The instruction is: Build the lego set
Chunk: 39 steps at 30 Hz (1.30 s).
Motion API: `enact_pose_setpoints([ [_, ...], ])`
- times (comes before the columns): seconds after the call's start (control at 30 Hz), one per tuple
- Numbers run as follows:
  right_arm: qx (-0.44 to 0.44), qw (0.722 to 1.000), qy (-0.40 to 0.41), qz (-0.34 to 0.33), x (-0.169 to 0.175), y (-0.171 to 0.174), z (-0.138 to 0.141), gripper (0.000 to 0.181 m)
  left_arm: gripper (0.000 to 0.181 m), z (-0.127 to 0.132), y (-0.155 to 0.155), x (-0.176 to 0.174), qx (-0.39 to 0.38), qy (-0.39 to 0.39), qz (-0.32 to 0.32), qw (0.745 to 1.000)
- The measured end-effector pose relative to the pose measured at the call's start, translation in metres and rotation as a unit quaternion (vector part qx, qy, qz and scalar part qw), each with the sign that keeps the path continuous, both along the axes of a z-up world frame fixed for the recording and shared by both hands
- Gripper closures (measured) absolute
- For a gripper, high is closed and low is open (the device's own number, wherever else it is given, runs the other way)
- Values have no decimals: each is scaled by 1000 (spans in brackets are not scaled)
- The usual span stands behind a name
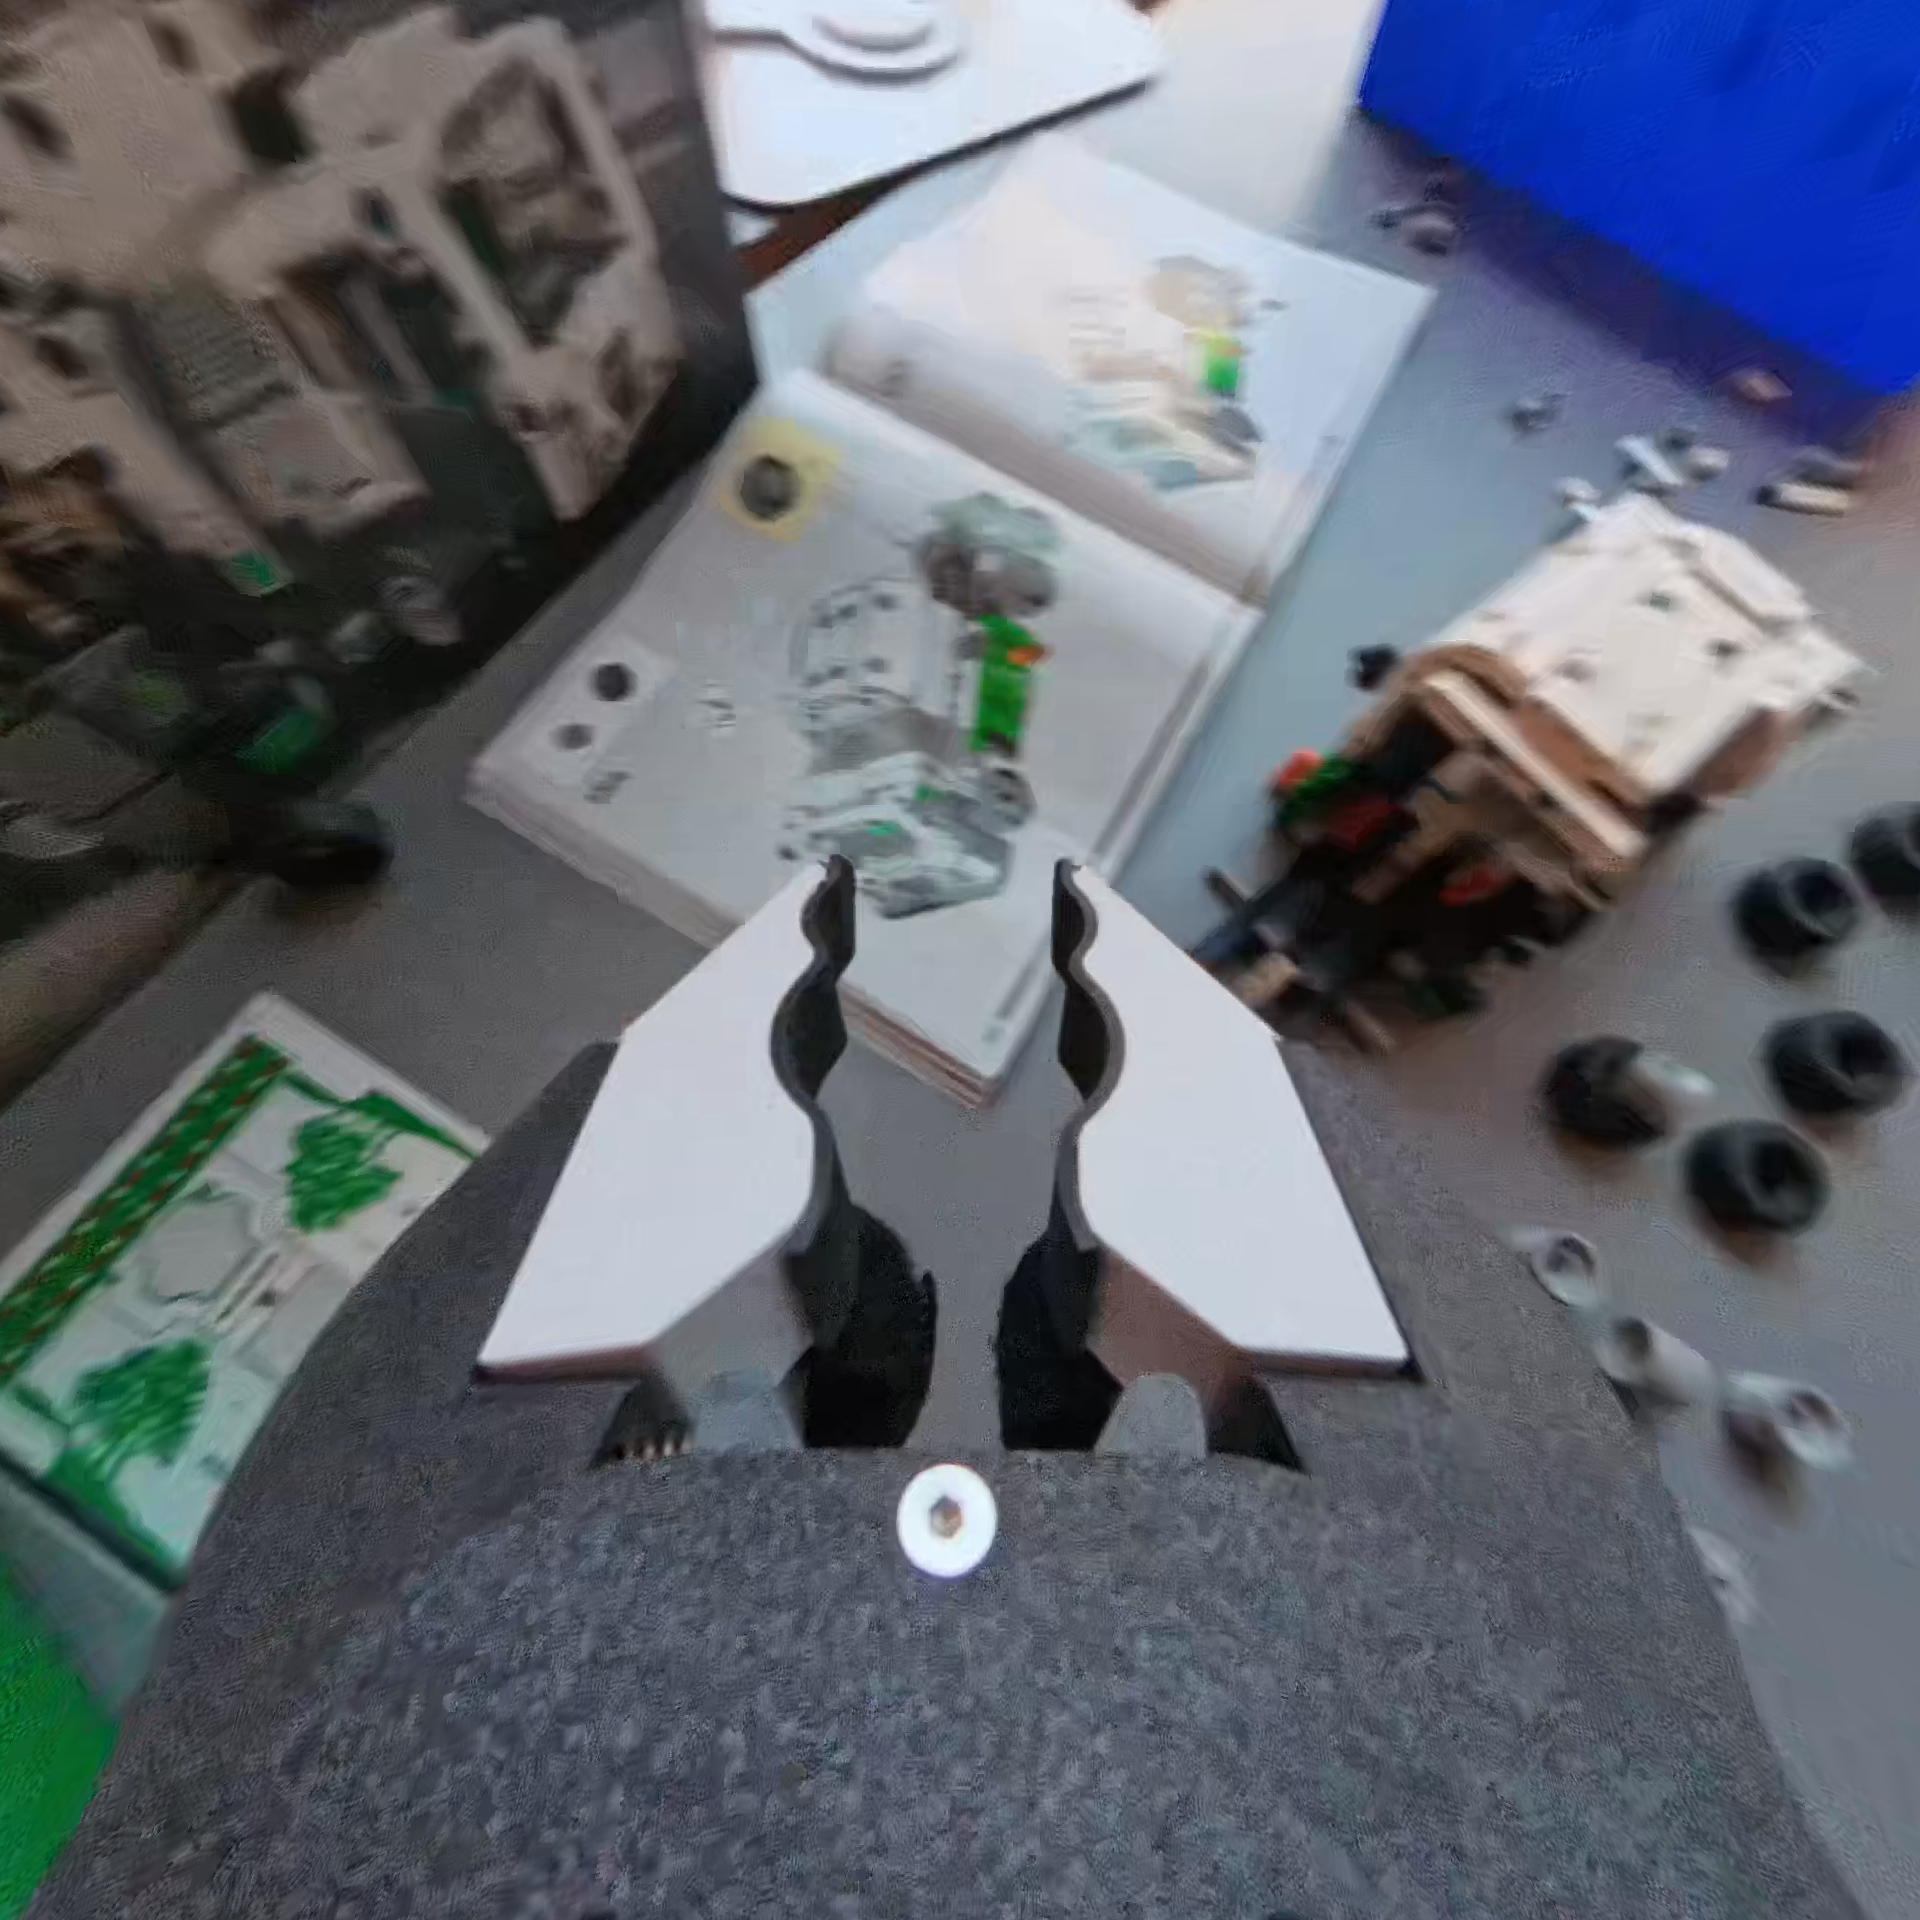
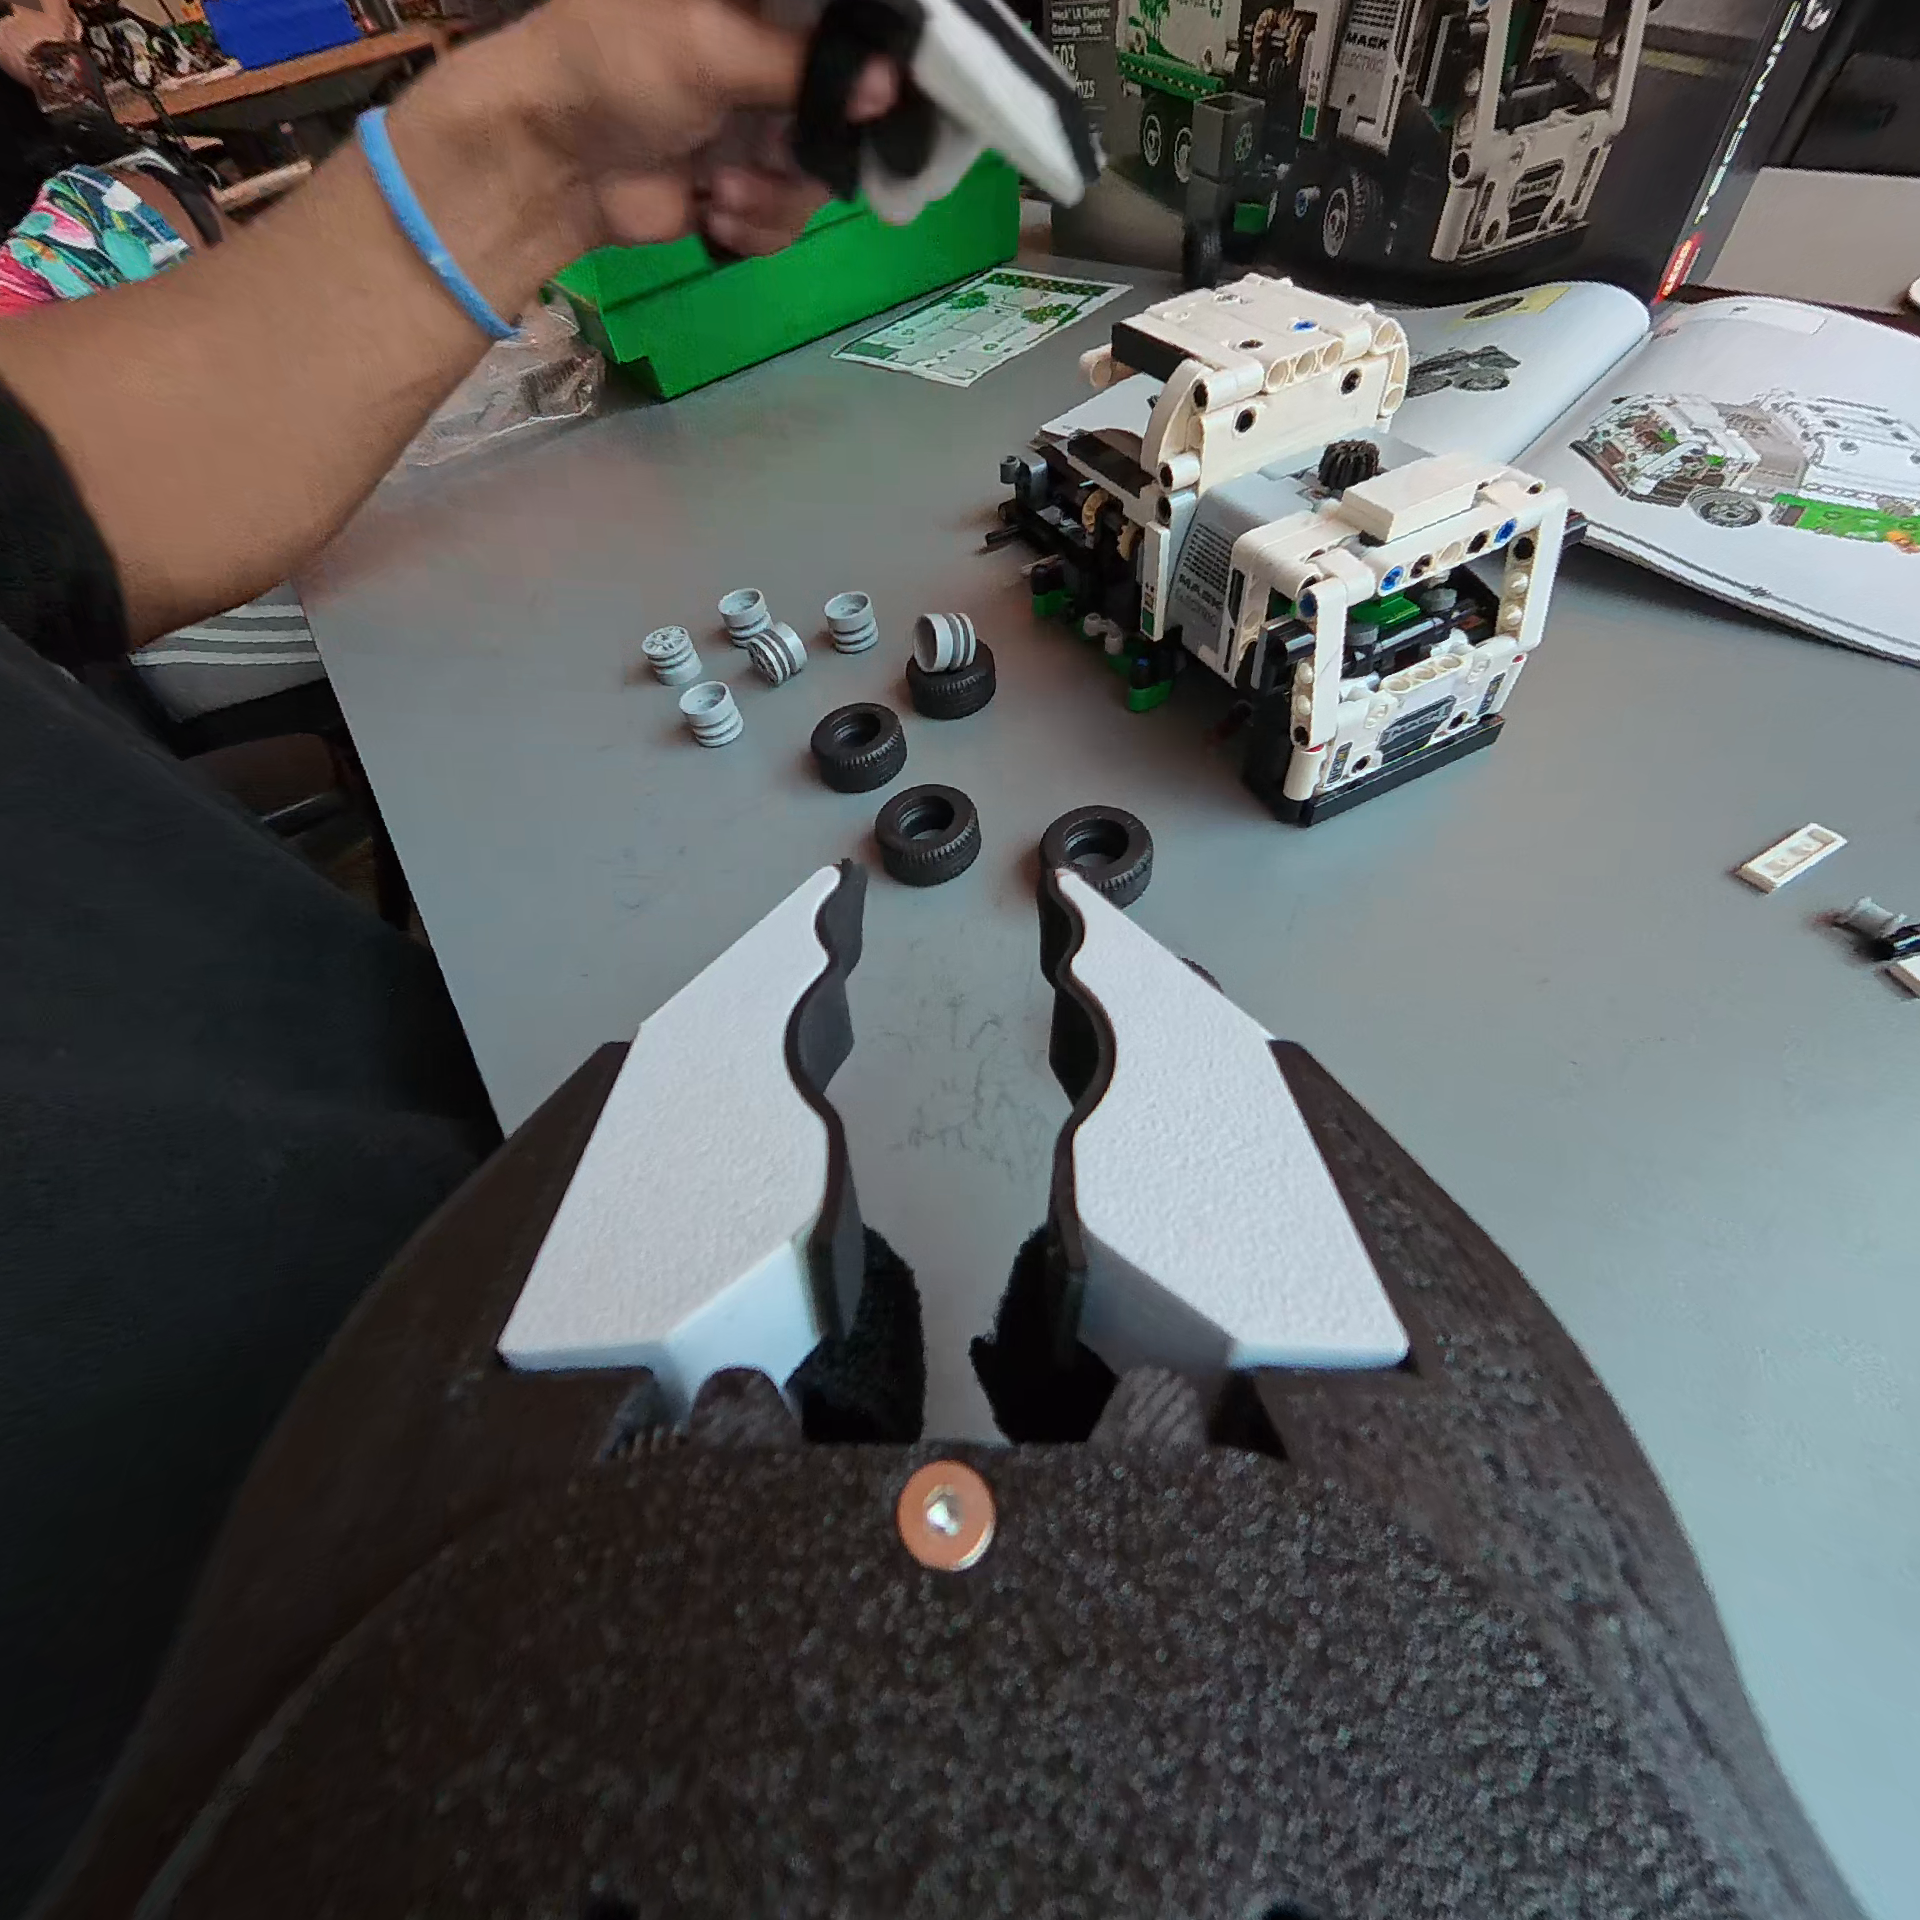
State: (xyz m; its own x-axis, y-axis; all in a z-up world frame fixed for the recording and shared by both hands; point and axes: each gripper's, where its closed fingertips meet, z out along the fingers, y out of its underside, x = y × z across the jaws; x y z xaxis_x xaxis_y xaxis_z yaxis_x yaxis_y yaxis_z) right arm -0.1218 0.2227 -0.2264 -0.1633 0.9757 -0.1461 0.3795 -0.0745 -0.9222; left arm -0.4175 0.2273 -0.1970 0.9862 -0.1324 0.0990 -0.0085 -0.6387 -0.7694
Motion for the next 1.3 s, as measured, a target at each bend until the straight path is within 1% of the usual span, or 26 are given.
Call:
enact_pose_setpoints([
  [0.03, -1, 1000, -2, 1, -1, 0, -1, 148, 141, -7, 11, -50, -3, 25, 81, 996],
  [0.07, 0, 1000, -5, 3, -2, -1, -2, 148, 138, -14, 19, -92, -6, 41, 147, 988],
  [0.1, 1, 1000, -6, 3, -2, -1, -3, 148, 136, -21, 25, -124, -10, 42, 195, 980],
  [0.17, 5, 1000, -10, -1, -2, 1, -4, 148, 132, -36, 38, -161, -17, 25, 240, 970],
  [0.23, 7, 1000, -12, -9, 0, 5, -4, 148, 131, -52, 45, -183, -37, 19, 259, 965],
  [0.33, 1, 1000, -14, -19, 3, 14, -5, 148, 130, -70, 46, -190, -69, 17, 253, 965],
  [0.4, -2, 1000, -15, -25, 5, 19, -6, 148, 133, -71, 51, -183, -57, 4, 236, 970],
  [0.43, -6, 1000, -14, -26, 5, 21, -6, 148, 135, -73, 51, -185, -59, 12, 236, 970],
  [0.47, -10, 1000, -13, -25, 4, 22, -5, 148, 143, -74, 50, -187, -60, 25, 235, 970],
  [0.53, -17, 1000, -10, -19, 2, 21, -5, 148, 152, -73, 51, -188, -56, 36, 232, 970],
  [0.63, -14, 1000, -12, -12, -1, 18, -5, 148, 152, -70, 49, -180, -65, 45, 211, 974],
  [0.67, -13, 1000, -11, -10, -2, 17, -4, 148, 153, -65, 46, -172, -68, 42, 195, 978],
  [0.7, -16, 1000, -9, -6, -4, 15, -3, 149, 153, -55, 44, -157, -56, 37, 173, 983],
  [0.73, -21, 1000, -5, 1, -7, 13, 0, 149, 153, -39, 43, -135, -27, 30, 141, 989],
  [0.8, -46, 999, 16, 22, -17, 6, 14, 149, 153, 0, 35, -70, 54, 13, 46, 997],
  [0.83, -65, 997, 31, 30, -24, 5, 24, 150, 153, 20, 28, -32, 102, 3, -6, 995],
  [0.9, -119, 990, 66, 38, -45, 5, 52, 152, 153, 55, 8, 43, 198, 2, -94, 976],
  [0.93, -161, 983, 78, 37, -58, 8, 65, 158, 153, 66, -2, 73, 238, 18, -118, 964],
  [0.97, -226, 969, 89, 52, -69, 6, 80, 159, 153, 74, -10, 98, 269, 41, -132, 953],
  [1.0, -301, 944, 98, 89, -79, -1, 95, 157, 153, 77, -17, 119, 289, 69, -141, 944],
  [1.03, -352, 923, 88, 129, -87, -10, 104, 144, 153, 79, -23, 136, 302, 97, -144, 937],
  [1.07, -366, 915, 59, 157, -96, -20, 103, 132, 153, 82, -28, 149, 312, 123, -145, 931],
  [1.1, -356, 918, 34, 172, -103, -29, 97, 126, 153, 83, -33, 161, 321, 145, -146, 924],
  [1.17, -335, 925, 34, 177, -113, -41, 94, 124, 153, 85, -41, 178, 333, 183, -150, 913],
  [1.23, -358, 912, 52, 191, -113, -50, 103, 125, 153, 83, -45, 185, 333, 225, -148, 904],
  [1.3, -365, 911, 64, 182, -114, -54, 105, 129, 153, 80, -48, 192, 332, 241, -149, 900],
])
